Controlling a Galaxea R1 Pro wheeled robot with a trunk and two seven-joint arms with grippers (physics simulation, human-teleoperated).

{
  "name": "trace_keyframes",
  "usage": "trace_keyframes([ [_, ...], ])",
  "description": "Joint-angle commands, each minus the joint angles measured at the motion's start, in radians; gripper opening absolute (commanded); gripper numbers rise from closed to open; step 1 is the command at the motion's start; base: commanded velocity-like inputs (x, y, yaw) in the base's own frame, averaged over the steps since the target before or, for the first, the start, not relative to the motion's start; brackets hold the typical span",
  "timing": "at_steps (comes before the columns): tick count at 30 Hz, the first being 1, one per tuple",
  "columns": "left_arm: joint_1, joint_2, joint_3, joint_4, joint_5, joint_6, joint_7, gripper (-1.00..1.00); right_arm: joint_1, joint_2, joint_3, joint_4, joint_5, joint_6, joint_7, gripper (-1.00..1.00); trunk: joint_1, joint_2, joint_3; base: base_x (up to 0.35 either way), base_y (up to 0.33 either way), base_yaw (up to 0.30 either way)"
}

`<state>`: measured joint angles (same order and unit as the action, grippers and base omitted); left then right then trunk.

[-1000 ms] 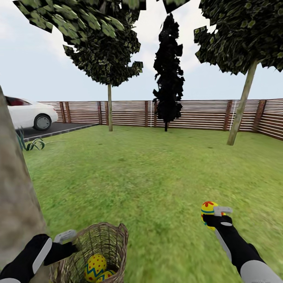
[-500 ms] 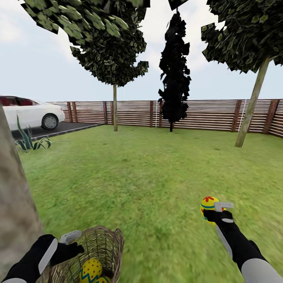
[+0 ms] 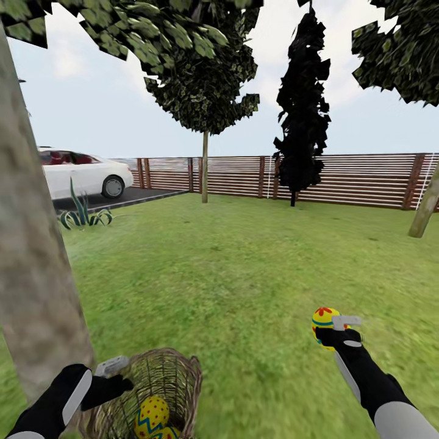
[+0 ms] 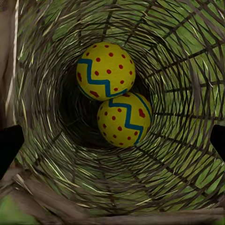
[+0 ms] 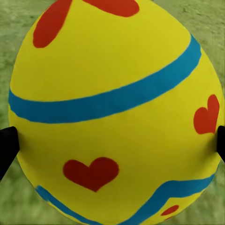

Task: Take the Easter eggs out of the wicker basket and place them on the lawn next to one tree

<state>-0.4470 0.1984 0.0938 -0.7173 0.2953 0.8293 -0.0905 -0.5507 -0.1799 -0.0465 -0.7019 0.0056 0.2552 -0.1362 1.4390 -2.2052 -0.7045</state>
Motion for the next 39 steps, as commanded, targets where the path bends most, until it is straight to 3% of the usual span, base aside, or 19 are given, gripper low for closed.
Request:
trace_keyframes([
  [1, -0.001, -0.001, 0.003, -0.001, -0.007, 0.005, -0.008, 1.00, 0.000, 0.000, 0.001, 0.000, 0.001, 0.006, -0.002, -1.00, 0.000, -0.001, -0.001, 0.000, -0.308, 0.296],
  [21, -0.001, -0.002, 0.003, 0.000, -0.007, 0.005, -0.008, 1.00, 0.000, 0.003, 0.002, 0.033, 0.003, 0.004, -0.003, -1.00, 0.000, -0.001, -0.001, 0.045, -0.335, 0.296],
  [32, -0.001, -0.016, 0.002, 0.019, -0.007, 0.005, -0.007, 1.00, 0.000, 0.008, 0.004, 0.049, 0.004, 0.003, -0.005, -1.00, 0.000, -0.001, -0.001, 0.081, -0.334, 0.296],
  [39, -0.001, -0.016, 0.004, 0.021, -0.006, 0.005, -0.008, 1.00, 0.000, 0.013, 0.005, 0.052, 0.003, 0.003, -0.004, -1.00, 0.000, -0.001, -0.001, 0.320, -0.045, 0.250],
])
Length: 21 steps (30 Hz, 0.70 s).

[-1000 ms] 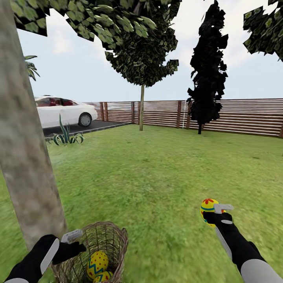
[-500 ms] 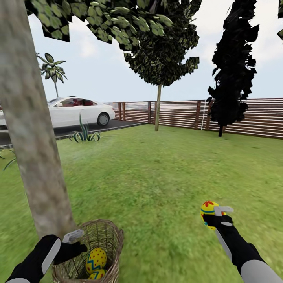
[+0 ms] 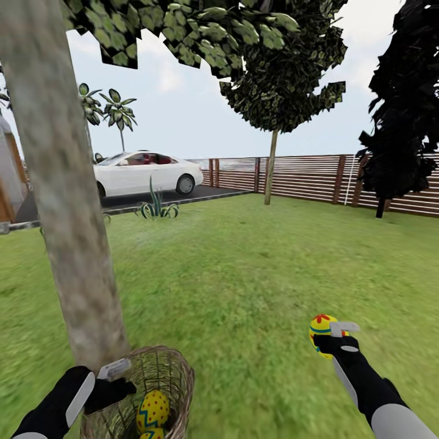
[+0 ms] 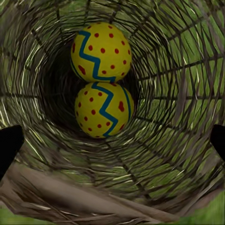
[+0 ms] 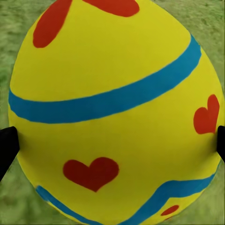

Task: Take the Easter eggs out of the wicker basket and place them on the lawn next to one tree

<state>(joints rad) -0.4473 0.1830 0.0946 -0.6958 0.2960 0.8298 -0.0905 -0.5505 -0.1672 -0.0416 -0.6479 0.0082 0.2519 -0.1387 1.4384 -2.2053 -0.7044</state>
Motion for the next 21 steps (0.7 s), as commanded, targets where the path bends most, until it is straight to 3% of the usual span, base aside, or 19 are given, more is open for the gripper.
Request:
trace_keyframes([
  [1, -0.001, 0.000, 0.004, -0.001, -0.007, 0.005, -0.008, 1.00, 0.000, 0.000, 0.000, -0.002, 0.000, 0.006, -0.002, -1.00, 0.000, 0.000, -0.001, 0.348, 0.000, 0.044],
  [5, -0.001, -0.001, 0.004, -0.001, -0.006, 0.005, -0.008, 1.00, 0.000, 0.000, 0.000, -0.001, 0.000, 0.007, -0.001, -1.00, 0.000, 0.000, -0.001, 0.314, 0.000, 0.008],
  [11, -0.001, -0.006, 0.004, -0.001, -0.006, 0.005, -0.008, 1.00, 0.000, -0.002, 0.000, -0.001, -0.001, 0.007, -0.001, -1.00, 0.000, 0.000, -0.001, 0.032, 0.000, 0.000],
  [21, -0.001, -0.007, 0.004, 0.001, -0.006, 0.005, -0.007, 1.00, 0.000, -0.006, -0.001, -0.001, -0.001, 0.006, -0.001, -1.00, 0.039, -0.070, -0.033, 0.000, 0.000, 0.000],
])
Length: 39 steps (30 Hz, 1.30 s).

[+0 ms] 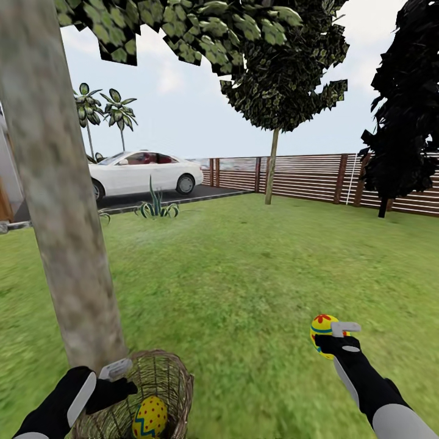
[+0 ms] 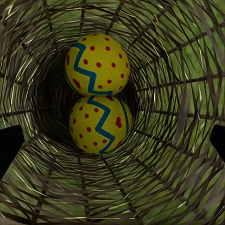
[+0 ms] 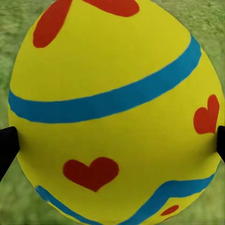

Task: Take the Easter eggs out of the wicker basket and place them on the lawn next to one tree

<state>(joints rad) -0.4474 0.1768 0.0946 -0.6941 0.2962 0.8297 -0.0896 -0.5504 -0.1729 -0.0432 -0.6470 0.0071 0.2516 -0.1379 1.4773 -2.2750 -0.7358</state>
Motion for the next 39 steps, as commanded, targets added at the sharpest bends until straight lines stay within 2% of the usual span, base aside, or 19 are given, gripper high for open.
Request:
trace_keyframes([
  [1, -0.001, 0.000, 0.004, -0.001, -0.006, 0.005, -0.007, 1.00, 0.000, 0.000, 0.000, -0.002, 0.001, 0.006, -0.002, -1.00, 0.004, -0.008, -0.004, 0.000, 0.000, 0.000],
  [32, -0.001, 0.000, 0.005, -0.001, -0.006, 0.004, -0.007, 1.00, 0.000, -0.003, 0.000, -0.002, 0.001, 0.006, -0.002, -1.00, 0.123, -0.225, -0.102, 0.000, 0.000, 0.000],
  [34, -0.001, 0.000, 0.005, -0.001, -0.006, 0.003, -0.007, 1.00, 0.000, -0.003, 0.000, -0.002, 0.000, 0.006, -0.002, -1.00, 0.124, -0.225, -0.109, 0.000, 0.000, 0.000],
  [39, -0.001, 0.000, 0.005, -0.001, -0.005, 0.003, -0.007, 1.00, 0.000, -0.003, 0.000, -0.002, 0.000, 0.006, -0.002, -1.00, 0.124, -0.225, -0.109, 0.000, 0.000, 0.000],
])
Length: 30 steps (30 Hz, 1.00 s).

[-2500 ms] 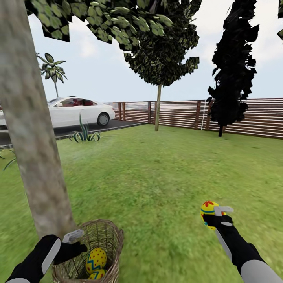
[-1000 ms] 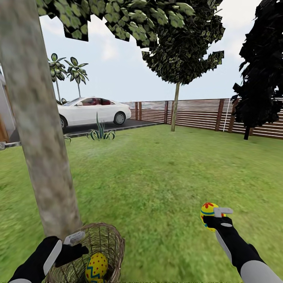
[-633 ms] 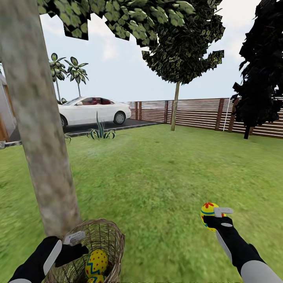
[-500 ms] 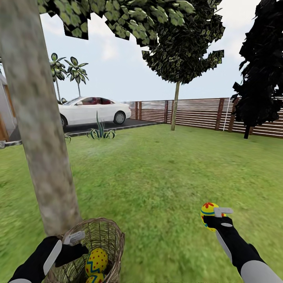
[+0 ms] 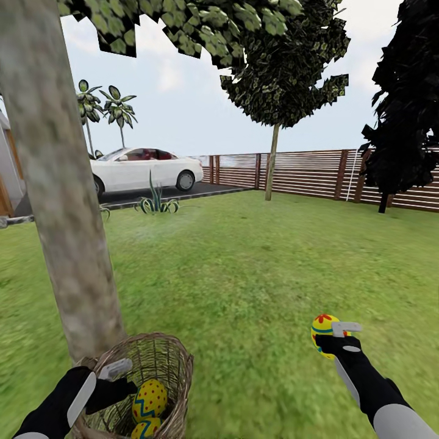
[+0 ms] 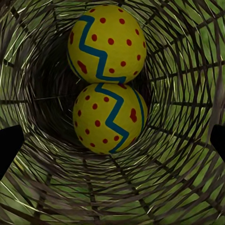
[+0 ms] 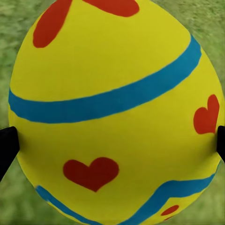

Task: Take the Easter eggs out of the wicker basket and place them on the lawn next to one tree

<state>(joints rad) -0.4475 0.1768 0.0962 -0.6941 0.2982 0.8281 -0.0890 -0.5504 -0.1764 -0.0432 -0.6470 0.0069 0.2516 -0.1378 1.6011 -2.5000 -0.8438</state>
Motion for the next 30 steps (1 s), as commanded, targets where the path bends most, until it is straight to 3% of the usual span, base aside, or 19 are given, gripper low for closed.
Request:
trace_keyframes([
  [1, 0.000, 0.000, 0.004, -0.001, -0.007, 0.005, -0.008, 1.00, 0.000, 0.000, 0.000, -0.002, 0.001, 0.006, -0.002, -1.00, 0.000, 0.000, -0.001, 0.000, 0.000, 0.000],
  [11, 0.000, -0.017, 0.004, 0.000, -0.005, 0.005, -0.009, 1.00, 0.000, 0.003, 0.000, 0.009, 0.001, 0.006, -0.002, -1.00, 0.000, 0.000, -0.001, 0.161, -0.083, 0.000],
  [30, 0.000, -0.016, 0.007, 0.001, -0.005, 0.005, -0.009, 1.00, 0.000, 0.006, 0.001, 0.019, 0.002, 0.006, -0.003, -1.00, 0.000, 0.000, -0.001, 0.077, 0.081, 0.000],
])
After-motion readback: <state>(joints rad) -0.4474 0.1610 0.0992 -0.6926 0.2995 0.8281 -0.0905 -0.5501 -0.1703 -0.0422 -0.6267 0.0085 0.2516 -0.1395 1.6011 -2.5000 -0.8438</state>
